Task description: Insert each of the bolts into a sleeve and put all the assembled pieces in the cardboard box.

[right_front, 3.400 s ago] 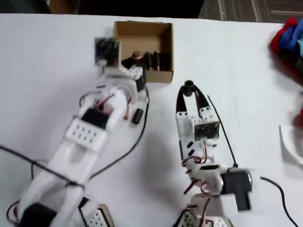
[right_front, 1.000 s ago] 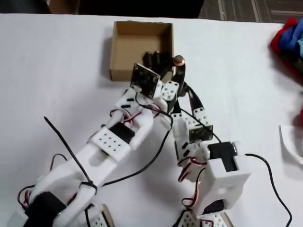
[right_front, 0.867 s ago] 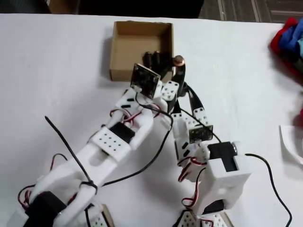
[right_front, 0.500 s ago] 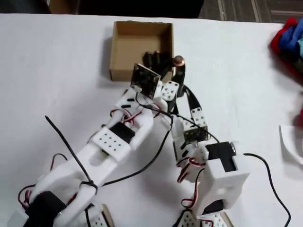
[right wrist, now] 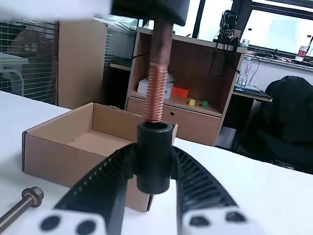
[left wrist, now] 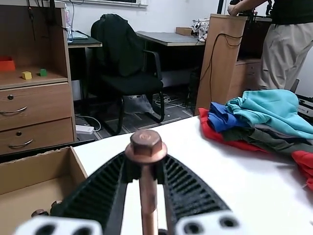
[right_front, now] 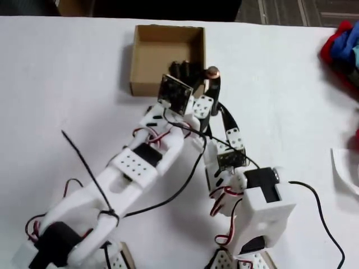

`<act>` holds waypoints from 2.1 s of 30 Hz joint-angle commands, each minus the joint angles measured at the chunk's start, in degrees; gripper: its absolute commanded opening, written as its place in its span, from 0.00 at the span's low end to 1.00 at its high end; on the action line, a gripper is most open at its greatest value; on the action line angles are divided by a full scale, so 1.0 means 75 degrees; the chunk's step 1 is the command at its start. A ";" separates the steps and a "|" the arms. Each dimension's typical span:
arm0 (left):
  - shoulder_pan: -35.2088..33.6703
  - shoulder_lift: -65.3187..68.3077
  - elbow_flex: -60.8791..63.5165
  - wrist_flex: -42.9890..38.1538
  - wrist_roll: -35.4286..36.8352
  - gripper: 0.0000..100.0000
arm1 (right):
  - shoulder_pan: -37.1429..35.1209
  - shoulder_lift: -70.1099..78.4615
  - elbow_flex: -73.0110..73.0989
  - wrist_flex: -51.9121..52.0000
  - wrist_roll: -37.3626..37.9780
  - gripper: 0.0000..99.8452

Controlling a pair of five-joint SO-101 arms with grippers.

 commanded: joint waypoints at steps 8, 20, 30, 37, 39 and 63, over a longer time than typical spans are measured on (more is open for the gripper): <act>0.0281 0.0293 -0.0346 -0.0129 -0.0035 0.02 | -0.0053 -0.0076 0.0000 -0.0252 0.0082 0.02; 0.0305 -0.0399 -0.0006 -0.0094 0.0012 0.02 | -0.0029 -0.0076 -0.0012 -0.0240 0.0082 0.02; 0.0363 -0.0340 0.0358 -0.0094 -0.0035 0.02 | -0.0018 -0.0076 -0.0023 -0.0240 0.0082 0.02; 0.0234 -0.0340 0.0463 0.0234 -0.0035 0.02 | -0.0018 -0.0076 -0.0023 -0.0240 0.0082 0.02; 0.0105 -0.0340 0.0533 0.0469 0.0000 0.02 | -0.0018 -0.0076 -0.0023 -0.0240 0.0082 0.02; -0.0152 -0.0328 0.0568 0.2016 -0.0023 0.02 | -0.0018 -0.0076 -0.0023 -0.0240 0.0082 0.02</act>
